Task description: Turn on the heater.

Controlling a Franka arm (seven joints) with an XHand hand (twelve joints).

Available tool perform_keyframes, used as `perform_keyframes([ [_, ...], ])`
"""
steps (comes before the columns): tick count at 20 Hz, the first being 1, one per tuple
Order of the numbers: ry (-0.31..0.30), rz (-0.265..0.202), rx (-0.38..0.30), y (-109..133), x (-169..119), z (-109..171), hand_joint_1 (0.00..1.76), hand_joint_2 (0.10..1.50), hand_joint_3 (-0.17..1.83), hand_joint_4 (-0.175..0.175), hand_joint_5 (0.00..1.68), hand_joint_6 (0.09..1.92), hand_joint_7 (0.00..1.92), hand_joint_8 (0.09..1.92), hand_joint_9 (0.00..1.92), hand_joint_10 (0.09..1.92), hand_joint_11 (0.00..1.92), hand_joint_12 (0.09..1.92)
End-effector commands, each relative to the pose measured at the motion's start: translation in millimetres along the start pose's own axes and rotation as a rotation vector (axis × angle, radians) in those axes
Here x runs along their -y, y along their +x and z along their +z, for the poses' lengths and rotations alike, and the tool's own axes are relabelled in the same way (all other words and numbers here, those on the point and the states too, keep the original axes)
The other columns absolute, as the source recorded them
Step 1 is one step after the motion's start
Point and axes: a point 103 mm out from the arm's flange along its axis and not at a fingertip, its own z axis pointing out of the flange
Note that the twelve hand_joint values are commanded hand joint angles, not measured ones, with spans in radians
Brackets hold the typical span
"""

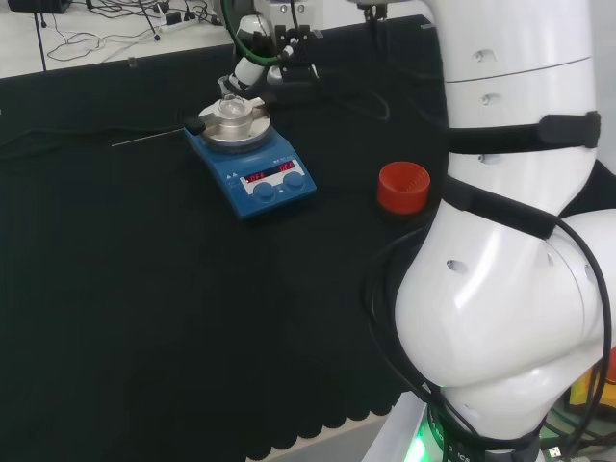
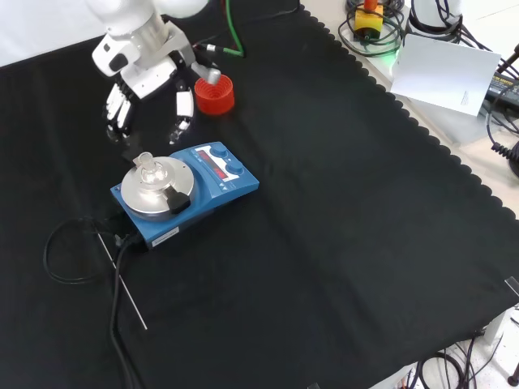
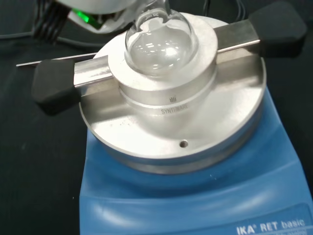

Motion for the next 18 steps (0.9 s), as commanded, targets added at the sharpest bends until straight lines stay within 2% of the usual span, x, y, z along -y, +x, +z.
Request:
perform_keyframes([
  [1,-0.065,0.033,-0.006,-9.7,44.9,-22.5,0.85,0.63,0.59,-0.06,0.6,0.8,0.35,0.73,0.61,0.65,0.47,1.31],
  [4,-0.073,0.042,-0.009,-9.9,66.6,-25.0,0.85,0.63,0.58,-0.061,0.61,0.8,0.35,0.73,0.61,0.65,0.47,1.31],
  [8,-0.053,0.056,-0.016,-7.6,98.6,-16.4,0.84,0.63,0.58,-0.062,0.59,0.79,0.36,0.74,0.62,0.65,0.46,1.31],
  [15,-0.003,0.062,-0.005,5.6,157.0,18.7,0.84,0.64,0.58,-0.065,0.56,0.77,0.43,0.74,0.65,0.65,0.45,1.32],
  [18,0.016,0.073,-0.006,4.7,175.9,31.0,0.84,0.65,0.59,-0.063,0.53,0.74,0.49,0.73,0.73,0.64,0.48,1.31],
])
